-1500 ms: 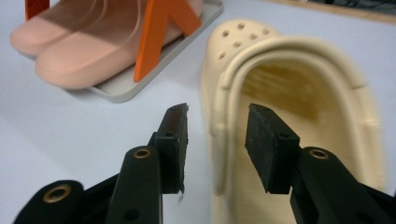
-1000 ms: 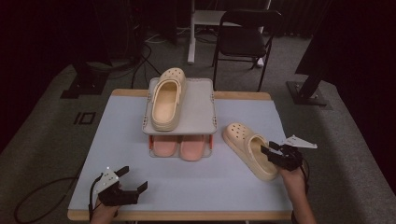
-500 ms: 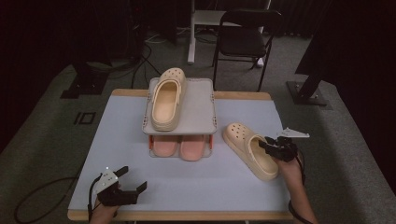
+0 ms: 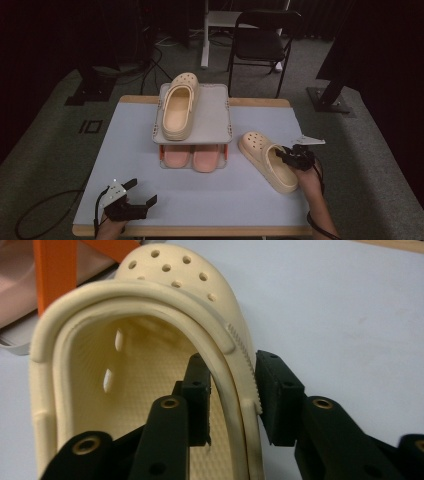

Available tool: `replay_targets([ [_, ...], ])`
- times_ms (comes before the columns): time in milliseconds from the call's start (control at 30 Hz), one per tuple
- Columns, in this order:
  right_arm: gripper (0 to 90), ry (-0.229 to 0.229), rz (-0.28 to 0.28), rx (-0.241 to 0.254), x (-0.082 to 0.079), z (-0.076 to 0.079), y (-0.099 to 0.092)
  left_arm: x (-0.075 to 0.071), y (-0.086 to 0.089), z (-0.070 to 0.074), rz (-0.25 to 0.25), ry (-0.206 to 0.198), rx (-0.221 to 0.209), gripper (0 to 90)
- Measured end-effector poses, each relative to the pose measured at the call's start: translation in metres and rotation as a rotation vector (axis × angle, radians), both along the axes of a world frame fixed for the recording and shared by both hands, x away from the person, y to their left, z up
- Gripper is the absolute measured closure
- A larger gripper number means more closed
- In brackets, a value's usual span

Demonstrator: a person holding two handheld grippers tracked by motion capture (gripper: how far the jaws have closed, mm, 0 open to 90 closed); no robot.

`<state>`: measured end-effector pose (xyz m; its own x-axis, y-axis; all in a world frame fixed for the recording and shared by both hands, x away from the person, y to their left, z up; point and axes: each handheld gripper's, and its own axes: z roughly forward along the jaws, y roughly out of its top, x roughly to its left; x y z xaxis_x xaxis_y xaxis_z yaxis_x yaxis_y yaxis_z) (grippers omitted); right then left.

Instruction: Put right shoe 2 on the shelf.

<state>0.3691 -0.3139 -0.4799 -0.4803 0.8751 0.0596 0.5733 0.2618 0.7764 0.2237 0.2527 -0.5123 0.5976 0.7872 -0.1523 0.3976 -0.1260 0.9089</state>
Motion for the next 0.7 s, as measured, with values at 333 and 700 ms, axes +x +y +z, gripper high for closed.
replay_targets([
  [333, 75.6, -0.017, -0.004, 0.002, -0.005, 0.003, 0.002, 0.000, 0.000, 0.000, -0.001, 0.000, -0.004, 0.0],
  [700, 75.9, -0.040, -0.033, 0.051, -0.009, 0.026, 0.000, 0.000, 0.000, 0.001, 0.004, -0.005, -0.004, 0.0],
])
